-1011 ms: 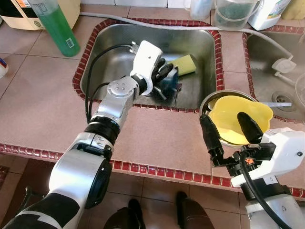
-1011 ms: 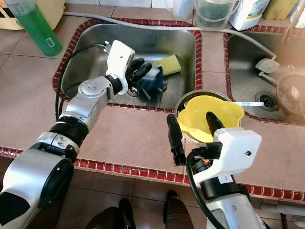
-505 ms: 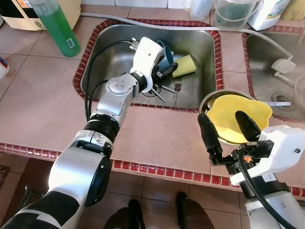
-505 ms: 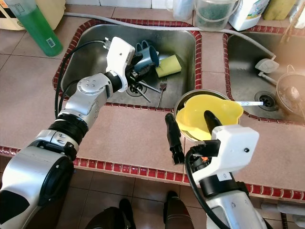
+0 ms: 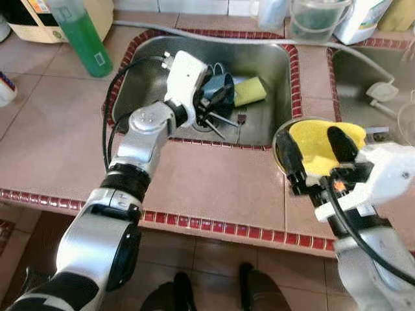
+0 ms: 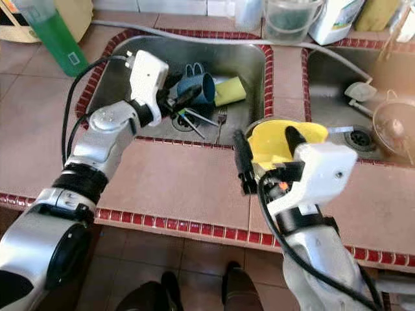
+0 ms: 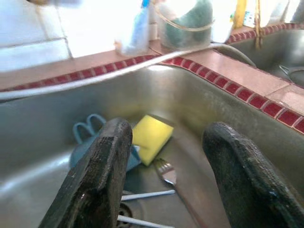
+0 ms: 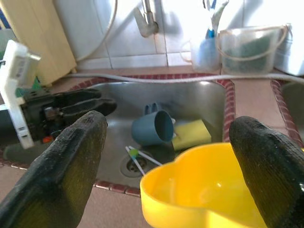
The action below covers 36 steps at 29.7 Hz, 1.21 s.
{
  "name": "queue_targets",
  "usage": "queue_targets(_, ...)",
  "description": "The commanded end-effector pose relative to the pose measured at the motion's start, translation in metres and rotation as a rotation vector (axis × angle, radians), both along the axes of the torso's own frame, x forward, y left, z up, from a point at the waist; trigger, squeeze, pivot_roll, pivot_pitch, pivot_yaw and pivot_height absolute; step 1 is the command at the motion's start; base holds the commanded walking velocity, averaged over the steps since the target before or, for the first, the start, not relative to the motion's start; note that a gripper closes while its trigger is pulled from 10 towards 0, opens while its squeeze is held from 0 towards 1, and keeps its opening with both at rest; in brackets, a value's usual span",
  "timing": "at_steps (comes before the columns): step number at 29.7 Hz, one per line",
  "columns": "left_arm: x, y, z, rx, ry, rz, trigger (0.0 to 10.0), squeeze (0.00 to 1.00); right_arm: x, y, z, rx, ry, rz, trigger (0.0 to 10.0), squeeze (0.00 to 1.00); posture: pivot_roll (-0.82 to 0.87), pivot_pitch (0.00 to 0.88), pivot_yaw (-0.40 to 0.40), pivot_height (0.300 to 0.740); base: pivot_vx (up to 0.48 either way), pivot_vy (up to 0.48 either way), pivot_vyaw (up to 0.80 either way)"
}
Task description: Kitchen organization
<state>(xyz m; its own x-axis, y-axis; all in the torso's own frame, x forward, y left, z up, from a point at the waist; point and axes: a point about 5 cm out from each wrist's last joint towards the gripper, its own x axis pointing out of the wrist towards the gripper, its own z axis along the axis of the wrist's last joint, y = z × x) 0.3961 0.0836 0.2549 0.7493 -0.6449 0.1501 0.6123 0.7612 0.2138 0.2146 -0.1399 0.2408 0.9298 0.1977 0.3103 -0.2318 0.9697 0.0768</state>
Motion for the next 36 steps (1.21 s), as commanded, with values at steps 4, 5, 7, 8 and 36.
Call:
queue_targets(4, -0.006, 0.014, 0.003, -0.027, -0.017, 0.041, 10.0, 0.0, 0.01, -0.003, 0.001, 0.006, -0.023, 0.014, 10.0, 0.0, -0.31, 0.18, 0.023, 0.732, 0.0, 0.0, 0.0)
queue_targets(5, -0.008, 0.017, 0.002, -0.027, -0.021, 0.05, 10.0, 0.0, 0.014, -0.003, 0.001, 0.004, -0.029, 0.021, 10.0, 0.0, -0.3, 0.17, 0.014, 0.732, 0.0, 0.0, 0.0)
queue_targets(7, -0.009, 0.018, 0.002, -0.027, -0.022, 0.054, 10.0, 0.0, 0.016, -0.003, 0.001, 0.004, -0.032, 0.024, 10.0, 0.0, -0.3, 0.17, 0.014, 0.732, 0.0, 0.0, 0.0)
queue_targets(8, -0.012, 0.021, 0.003, -0.024, -0.03, 0.06, 10.0, 0.0, 0.02, -0.004, 0.001, 0.001, -0.041, 0.027, 10.0, 0.0, -0.28, 0.16, 0.005, 0.732, 0.0, 0.0, 0.0)
queue_targets(36, -0.052, 0.044, -0.052, -0.258, -0.012, 0.437, 10.0, 0.0, 0.09, -0.024, -0.02, -0.125, -0.201, -0.344, 10.0, 0.0, -0.22, 0.009, -0.032, 0.732, 0.0, 0.0, 0.0)
